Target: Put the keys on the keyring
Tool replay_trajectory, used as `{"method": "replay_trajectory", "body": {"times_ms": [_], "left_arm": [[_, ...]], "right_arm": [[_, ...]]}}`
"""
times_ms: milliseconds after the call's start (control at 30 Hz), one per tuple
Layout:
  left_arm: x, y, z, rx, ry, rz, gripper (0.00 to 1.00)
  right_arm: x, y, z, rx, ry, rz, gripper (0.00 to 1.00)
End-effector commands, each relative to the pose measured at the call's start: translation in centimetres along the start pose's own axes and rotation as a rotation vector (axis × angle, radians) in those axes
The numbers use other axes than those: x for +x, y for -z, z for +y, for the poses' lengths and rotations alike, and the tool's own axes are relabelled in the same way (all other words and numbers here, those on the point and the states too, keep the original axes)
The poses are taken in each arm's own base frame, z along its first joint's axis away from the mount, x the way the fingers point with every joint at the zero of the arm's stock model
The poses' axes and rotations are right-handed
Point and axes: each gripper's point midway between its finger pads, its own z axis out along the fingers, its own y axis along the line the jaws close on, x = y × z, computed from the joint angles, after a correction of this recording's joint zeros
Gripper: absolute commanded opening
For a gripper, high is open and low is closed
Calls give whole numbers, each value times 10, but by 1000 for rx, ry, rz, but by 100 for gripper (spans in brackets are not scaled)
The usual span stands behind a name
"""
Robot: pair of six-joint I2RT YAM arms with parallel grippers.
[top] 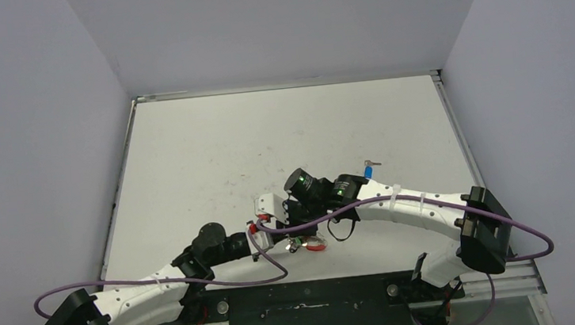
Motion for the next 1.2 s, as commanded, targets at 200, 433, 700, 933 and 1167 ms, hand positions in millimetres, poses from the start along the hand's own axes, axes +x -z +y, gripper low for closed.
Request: {"method": "replay_trajectory", "body": {"times_ms": [200,433,700,933,1167], "left_arm": [[-41,-5,9,-12,-38,-125,0],[-42,-5,11,-18,-34,-123,15],[-43,-5,13,-30,-39,-120,18],[-38,-7,12,-19,-33,-97,15],[-37,-8,12,-12,-39,-95,0]], "right_arm": [[-18,7,1,10,21,-72,0],[-19,7,1,11,22,-75,0],[-20,8,1,12,24,-76,0],[-22,8,2,12,28,-79,0],[-23,9,0,23,32,-82,0]]}}
